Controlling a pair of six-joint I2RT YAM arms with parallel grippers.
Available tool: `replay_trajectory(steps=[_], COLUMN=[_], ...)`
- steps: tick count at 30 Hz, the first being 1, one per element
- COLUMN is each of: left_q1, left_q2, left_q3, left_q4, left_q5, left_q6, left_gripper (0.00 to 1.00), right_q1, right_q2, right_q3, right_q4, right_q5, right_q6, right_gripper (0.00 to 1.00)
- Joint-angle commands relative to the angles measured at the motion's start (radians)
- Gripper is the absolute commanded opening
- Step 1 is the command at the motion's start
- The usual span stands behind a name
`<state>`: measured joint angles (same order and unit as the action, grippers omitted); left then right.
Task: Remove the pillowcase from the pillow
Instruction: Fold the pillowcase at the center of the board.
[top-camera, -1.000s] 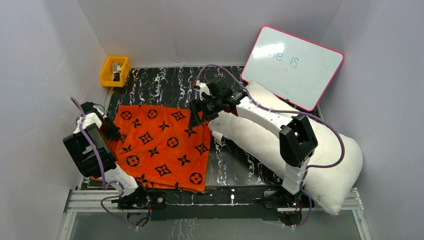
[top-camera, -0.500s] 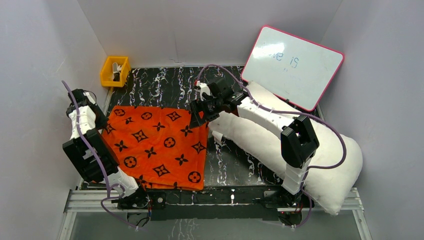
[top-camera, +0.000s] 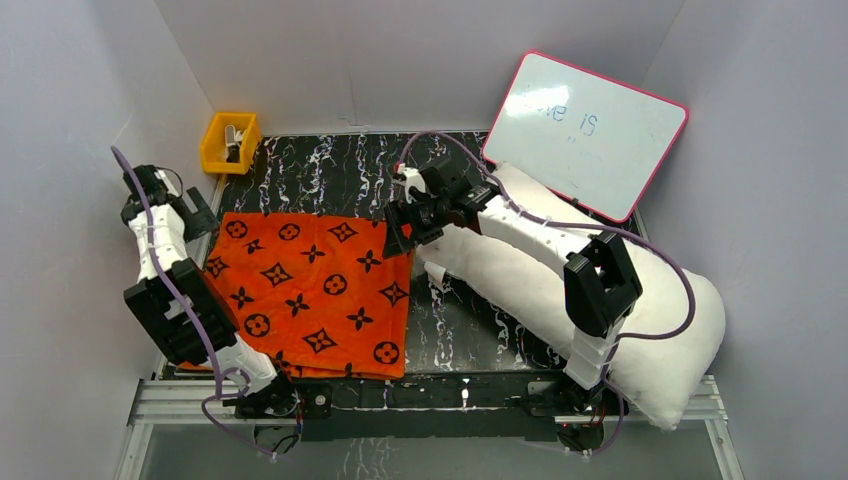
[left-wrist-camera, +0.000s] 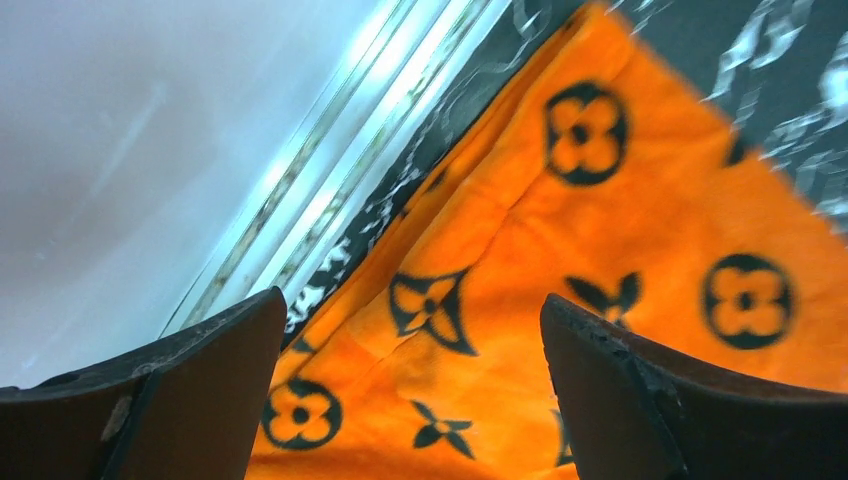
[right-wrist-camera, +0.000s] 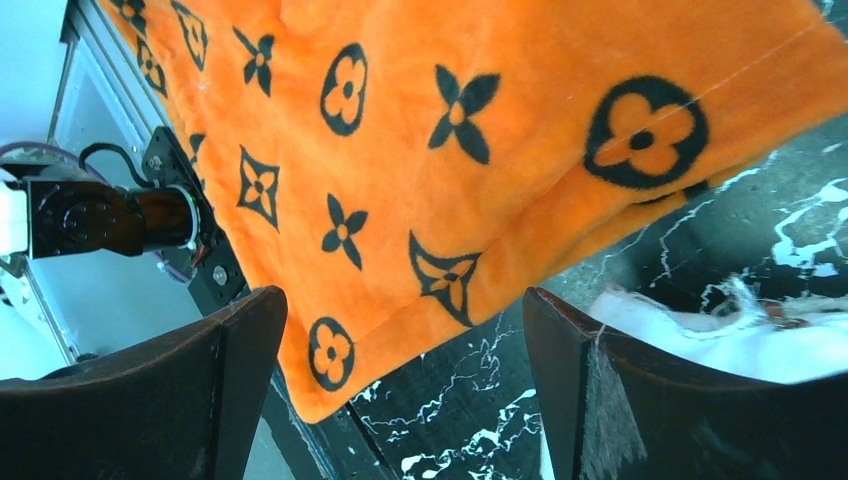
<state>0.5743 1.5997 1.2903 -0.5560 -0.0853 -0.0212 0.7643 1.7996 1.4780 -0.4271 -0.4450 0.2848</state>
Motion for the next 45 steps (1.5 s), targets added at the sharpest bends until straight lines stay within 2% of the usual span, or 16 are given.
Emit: replay_trajectory(steps=[1, 5, 10, 19, 27, 33, 37, 45], left_q1=[0.0, -0.072, -0.113, -0.113, -0.113, -0.112, -0.111, -0.105], left_q2=[0.015, 0.137, 0.304, 0.526, 0.526, 0.447, 0.394, 0.305], left_q3=[0.129, 0.214, 0.306, 0.481, 0.5, 0.488, 0.483, 0.457], left_q4=[0.003, 0.03, 0.037, 0.002, 0.073, 0.098, 0.101, 0.105], left_q5=[0.225, 0.383, 0.424, 0.45, 0.439, 0.426, 0.398, 0.395], left_q6=[-0.056, -0.049, -0.024, 0.067, 0.113, 0.11, 0.124, 0.123], left_gripper=[0.98, 0.98, 0.96, 0.87, 0.88, 0.89, 0.9, 0.92], right_q1=[-0.073, -0.139, -0.148, -0.148, -0.151, -0.153, -0.158, -0.184], right_q2=[-0.012, 0.091, 0.287, 0.432, 0.505, 0.524, 0.525, 0.519], right_q3=[0.005, 0.112, 0.35, 0.451, 0.489, 0.461, 0.436, 0.399], right_q4=[0.133, 0.16, 0.003, -0.117, -0.174, -0.19, -0.166, -0.029], right_q5=[-0.042, -0.025, 0.056, 0.111, 0.053, 0.059, 0.028, 0.073], right_q6=[0.04, 0.037, -0.037, -0.112, -0.138, -0.125, -0.108, -0.042], right_gripper=[0.95, 0.94, 0.92, 0.92, 0.93, 0.93, 0.85, 0.79])
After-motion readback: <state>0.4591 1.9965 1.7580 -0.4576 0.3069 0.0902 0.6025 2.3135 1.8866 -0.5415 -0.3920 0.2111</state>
